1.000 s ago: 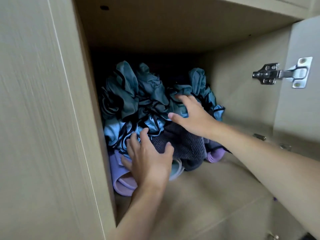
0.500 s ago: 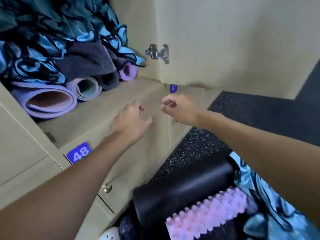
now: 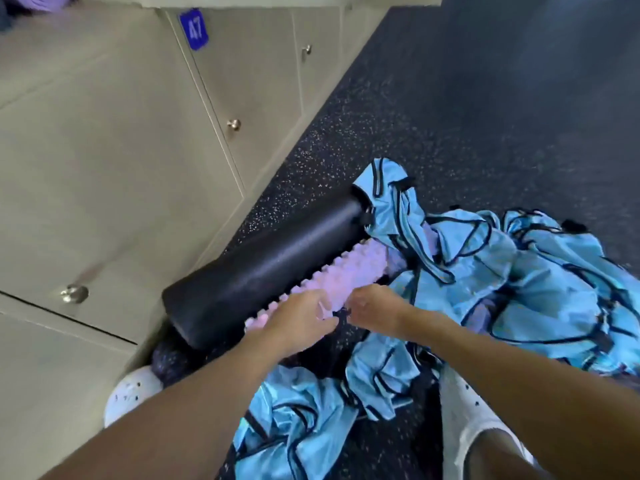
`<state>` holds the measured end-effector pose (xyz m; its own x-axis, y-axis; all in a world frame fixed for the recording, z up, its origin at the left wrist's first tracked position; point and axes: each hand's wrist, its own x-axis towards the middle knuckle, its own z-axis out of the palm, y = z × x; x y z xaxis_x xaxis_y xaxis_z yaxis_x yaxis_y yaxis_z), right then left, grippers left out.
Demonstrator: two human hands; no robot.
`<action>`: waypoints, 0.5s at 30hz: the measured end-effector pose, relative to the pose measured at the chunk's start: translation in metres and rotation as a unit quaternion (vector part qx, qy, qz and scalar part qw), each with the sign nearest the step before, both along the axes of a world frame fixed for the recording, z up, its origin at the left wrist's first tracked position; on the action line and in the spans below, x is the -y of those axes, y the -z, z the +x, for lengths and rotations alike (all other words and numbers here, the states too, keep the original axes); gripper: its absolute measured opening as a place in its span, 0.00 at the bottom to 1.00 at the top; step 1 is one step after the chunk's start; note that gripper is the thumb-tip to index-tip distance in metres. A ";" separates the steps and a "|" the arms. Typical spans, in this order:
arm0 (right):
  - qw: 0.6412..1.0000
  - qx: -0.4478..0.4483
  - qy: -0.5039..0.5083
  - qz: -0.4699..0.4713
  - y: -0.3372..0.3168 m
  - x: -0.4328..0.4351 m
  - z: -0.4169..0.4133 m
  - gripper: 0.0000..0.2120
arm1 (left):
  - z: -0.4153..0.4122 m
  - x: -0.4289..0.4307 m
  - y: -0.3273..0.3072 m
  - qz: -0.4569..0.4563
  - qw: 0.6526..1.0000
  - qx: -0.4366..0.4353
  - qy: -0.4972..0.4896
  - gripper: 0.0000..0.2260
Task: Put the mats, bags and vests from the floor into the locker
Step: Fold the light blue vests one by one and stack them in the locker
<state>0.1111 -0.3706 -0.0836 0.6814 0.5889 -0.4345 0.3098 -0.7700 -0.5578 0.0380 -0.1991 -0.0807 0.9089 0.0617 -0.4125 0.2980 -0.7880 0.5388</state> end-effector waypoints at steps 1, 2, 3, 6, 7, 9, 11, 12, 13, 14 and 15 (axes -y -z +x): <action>1.000 -0.013 -0.010 -0.018 0.016 0.007 -0.009 0.13 | -0.007 0.012 0.019 -0.008 1.000 -0.017 0.014 0.07; 0.999 -0.025 -0.013 -0.029 0.030 0.014 -0.017 0.16 | -0.015 0.023 0.038 -0.021 0.999 -0.035 0.026 0.07; 0.999 -0.030 -0.012 -0.039 0.043 0.020 -0.024 0.19 | -0.022 0.032 0.054 -0.036 0.997 -0.052 0.031 0.07; 0.997 0.003 -0.029 -0.078 0.073 0.035 -0.040 0.24 | -0.043 0.049 0.089 -0.055 0.995 -0.083 0.030 0.13; 0.996 0.003 -0.032 -0.081 0.082 0.039 -0.043 0.24 | -0.048 0.052 0.097 -0.048 0.995 -0.082 0.028 0.17; 0.997 -0.001 -0.021 -0.077 0.092 0.044 -0.045 0.23 | -0.055 0.057 0.108 -0.040 0.997 -0.065 0.020 0.17; 0.998 -0.005 0.016 -0.066 0.098 0.046 -0.042 0.18 | -0.054 0.060 0.110 -0.054 0.998 -0.040 -0.013 0.12; 0.998 -0.004 0.035 -0.057 0.099 0.045 -0.040 0.13 | -0.052 0.059 0.110 -0.064 0.997 -0.032 -0.044 0.10; 0.998 0.003 0.053 -0.044 0.097 0.044 -0.036 0.10 | -0.048 0.059 0.106 -0.076 0.994 -0.021 -0.073 0.09; 0.997 0.013 0.067 -0.031 0.092 0.042 -0.032 0.07 | -0.044 0.058 0.102 -0.089 0.991 -0.014 -0.096 0.08; 0.996 0.025 0.083 -0.013 0.086 0.040 -0.028 0.06 | -0.039 0.058 0.095 -0.100 0.989 -0.004 -0.107 0.08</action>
<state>0.0832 -0.4102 -0.1701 0.7894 0.4557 -0.4114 0.2043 -0.8269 -0.5240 -0.0010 -0.2569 -0.1756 0.8806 0.1694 -0.4426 0.4515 -0.5837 0.6749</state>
